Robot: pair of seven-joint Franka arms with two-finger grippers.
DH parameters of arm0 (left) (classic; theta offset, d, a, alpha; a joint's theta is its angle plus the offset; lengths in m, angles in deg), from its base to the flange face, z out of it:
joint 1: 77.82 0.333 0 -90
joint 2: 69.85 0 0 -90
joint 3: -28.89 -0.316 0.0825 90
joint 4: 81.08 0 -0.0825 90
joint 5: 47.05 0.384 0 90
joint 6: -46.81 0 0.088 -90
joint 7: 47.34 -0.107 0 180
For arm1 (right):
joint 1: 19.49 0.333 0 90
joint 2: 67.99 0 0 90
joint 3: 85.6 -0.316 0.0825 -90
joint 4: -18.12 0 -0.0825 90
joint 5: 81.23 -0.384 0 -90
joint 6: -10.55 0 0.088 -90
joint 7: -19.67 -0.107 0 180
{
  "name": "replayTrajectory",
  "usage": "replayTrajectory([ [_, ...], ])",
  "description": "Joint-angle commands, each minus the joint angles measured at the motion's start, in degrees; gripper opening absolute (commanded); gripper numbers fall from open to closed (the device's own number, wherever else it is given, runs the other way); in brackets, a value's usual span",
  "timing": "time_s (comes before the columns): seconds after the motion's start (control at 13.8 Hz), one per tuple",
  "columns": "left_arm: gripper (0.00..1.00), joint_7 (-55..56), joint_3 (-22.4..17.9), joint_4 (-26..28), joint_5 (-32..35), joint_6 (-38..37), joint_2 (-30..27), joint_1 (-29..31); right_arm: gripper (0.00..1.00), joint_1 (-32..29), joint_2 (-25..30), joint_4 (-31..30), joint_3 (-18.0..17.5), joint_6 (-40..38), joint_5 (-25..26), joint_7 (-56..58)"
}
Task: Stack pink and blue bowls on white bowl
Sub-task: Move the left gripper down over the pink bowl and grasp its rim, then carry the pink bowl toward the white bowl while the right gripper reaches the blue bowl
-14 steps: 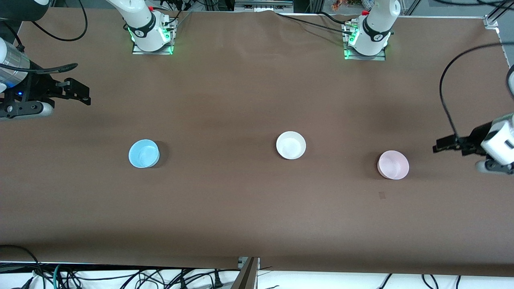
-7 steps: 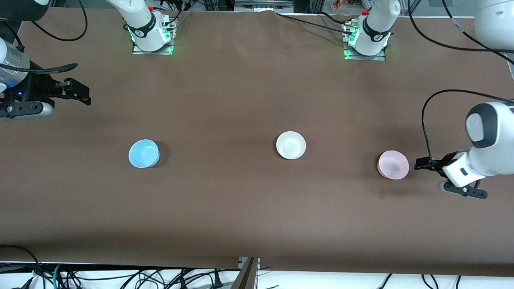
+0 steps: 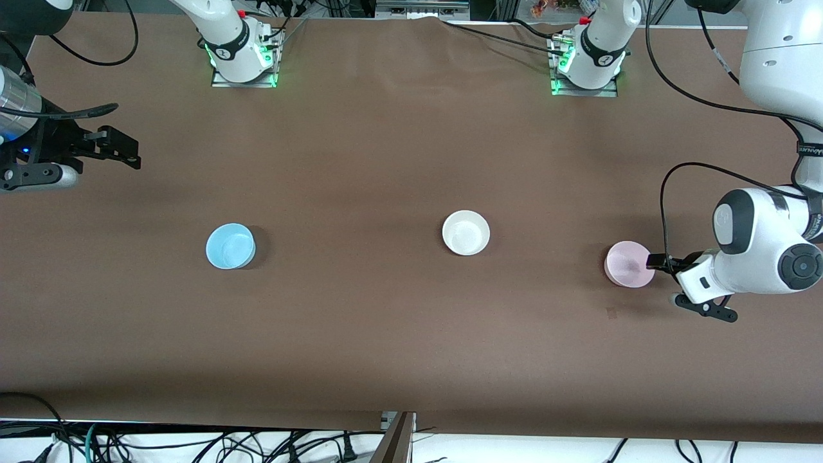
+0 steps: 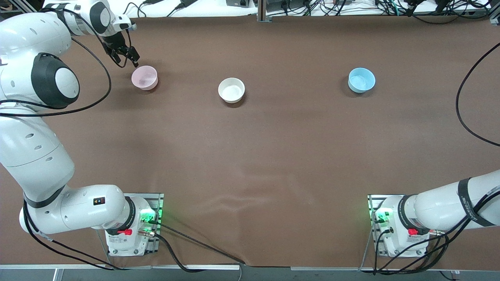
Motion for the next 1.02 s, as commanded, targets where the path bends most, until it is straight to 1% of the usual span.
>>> replayTrajectory([
  [0.0, 1.0, -3.9, 0.1, 1.5, 1.4, 4.8, 1.1, 0.4, 1.0, -0.1, -0.2, 0.9, -0.2, -0.3, 0.2, -0.4],
  [0.15, 1.0, -5.2, 0.1, 3.9, 1.4, 7.8, 1.1, 0.4, 1.0, -0.2, -0.2, 0.9, -0.2, -0.2, 0.2, -0.4],
  [0.22, 0.9, -5.3, 0.1, 4.7, 1.5, 8.6, 1.1, 0.3, 1.0, -0.2, -0.2, 0.9, -0.2, -0.1, 0.2, -0.4],
  [0.29, 0.69, -5.4, 0.1, 5.4, 2.0, 9.4, 1.1, 0.3, 1.0, -0.2, -0.6, 0.9, -0.2, -0.1, 0.3, -0.4],
  [0.36, 0.55, -5.4, 0.2, 6.1, 2.8, 10.2, 1.2, 0.4, 1.0, -0.2, -0.7, 0.9, -0.2, -0.1, 0.2, -0.4],
  [0.51, 0.41, -5.4, 0.2, 6.4, 2.9, 10.9, 1.2, 0.4, 1.0, -0.1, -1.5, 0.9, -0.2, 0.0, 0.4, -0.5],
  [0.58, 0.31, -5.4, 0.2, 6.4, 2.8, 10.9, 1.2, 0.4, 1.0, -0.1, -1.7, 0.9, -0.2, 0.0, 0.9, -0.5],
  [0.65, 0.04, -5.7, 0.2, 6.4, 2.9, 10.9, 1.2, 0.7, 1.0, 0.0, -1.7, 0.8, -0.2, 0.9, 1.2, -0.6],
  [0.73, 0.0, -6.5, 0.2, 6.4, 2.9, 10.9, 1.1, 0.7, 1.0, 0.1, -2.6, 0.6, -0.2, 1.8, 1.2, -0.6],
  [0.95, 0.0, -8.8, 0.2, 6.3, 2.9, 10.8, 1.1, 0.6, 1.0, 0.0, -5.1, 0.3, -0.2, 3.6, 1.3, -0.6],
])
